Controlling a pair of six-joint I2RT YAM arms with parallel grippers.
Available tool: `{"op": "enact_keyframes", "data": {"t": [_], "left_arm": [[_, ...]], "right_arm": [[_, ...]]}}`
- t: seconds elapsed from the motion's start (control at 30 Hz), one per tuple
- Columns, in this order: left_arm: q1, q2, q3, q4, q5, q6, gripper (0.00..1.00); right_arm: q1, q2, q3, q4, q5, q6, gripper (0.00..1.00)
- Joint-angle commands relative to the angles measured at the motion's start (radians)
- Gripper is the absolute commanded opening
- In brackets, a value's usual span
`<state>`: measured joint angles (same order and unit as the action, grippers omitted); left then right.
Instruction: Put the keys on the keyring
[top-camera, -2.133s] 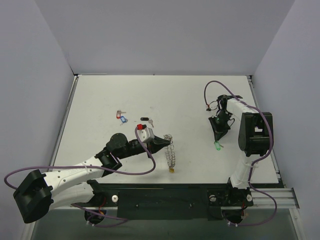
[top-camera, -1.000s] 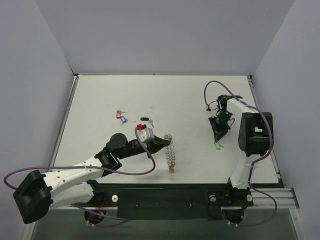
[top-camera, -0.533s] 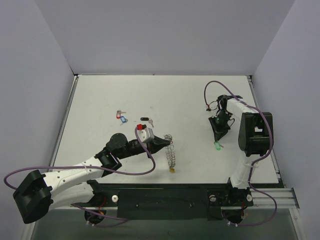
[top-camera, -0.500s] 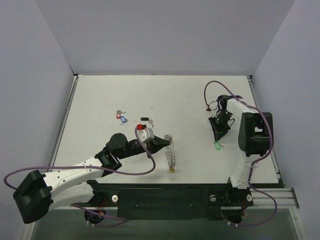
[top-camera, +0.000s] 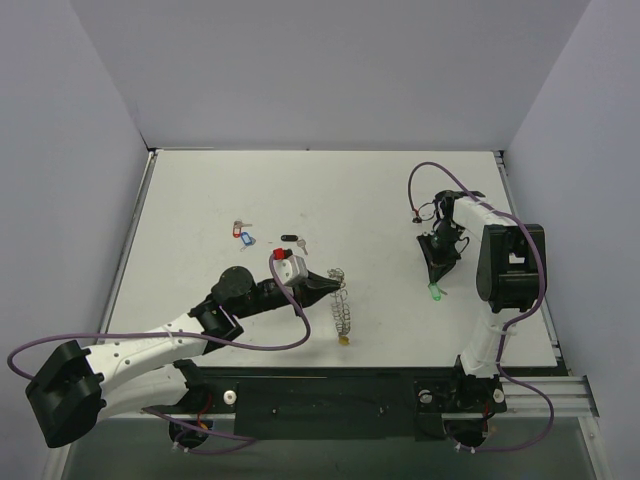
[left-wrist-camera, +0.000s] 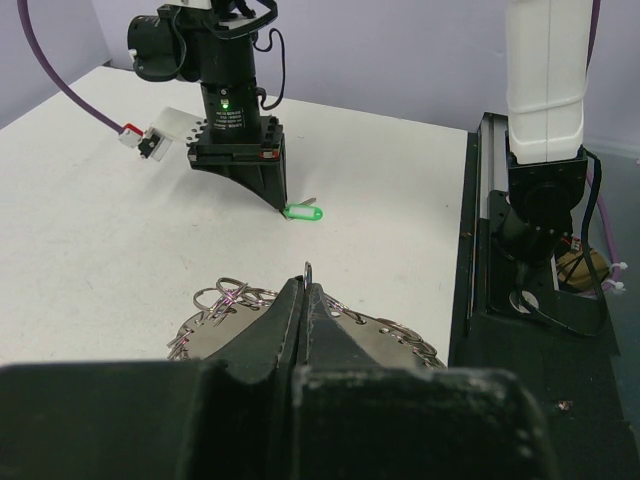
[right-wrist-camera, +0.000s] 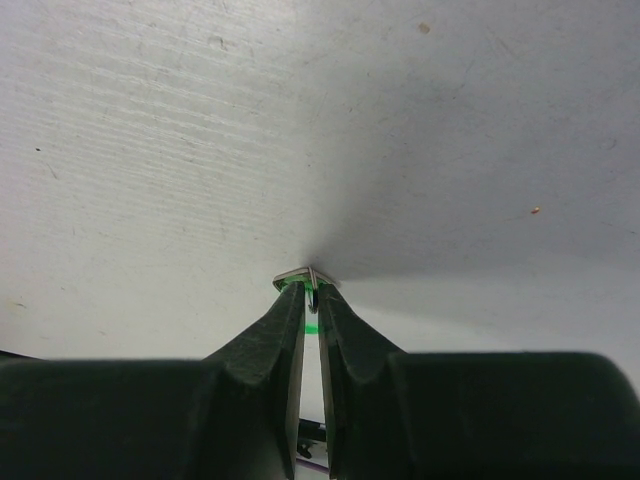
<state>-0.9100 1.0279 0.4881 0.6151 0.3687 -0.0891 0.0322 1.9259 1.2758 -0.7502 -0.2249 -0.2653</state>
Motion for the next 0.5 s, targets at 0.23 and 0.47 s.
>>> {"op": "enact_keyframes", "data": {"t": [0.23,0.47], "left_arm": [[0.003,-0.034,0.007,0.051,-0.016,0.014,0.00],[0.003,-0.049,0.044,0.002,-0.016,0.034,0.00]], "right_arm": [[-0.005,0.010,-0.009,-0.061,-0.002,-0.002,0.00],[-0.017,-0.085,-0.016,-0.044,-0.103,-0.037,0.00]]}}
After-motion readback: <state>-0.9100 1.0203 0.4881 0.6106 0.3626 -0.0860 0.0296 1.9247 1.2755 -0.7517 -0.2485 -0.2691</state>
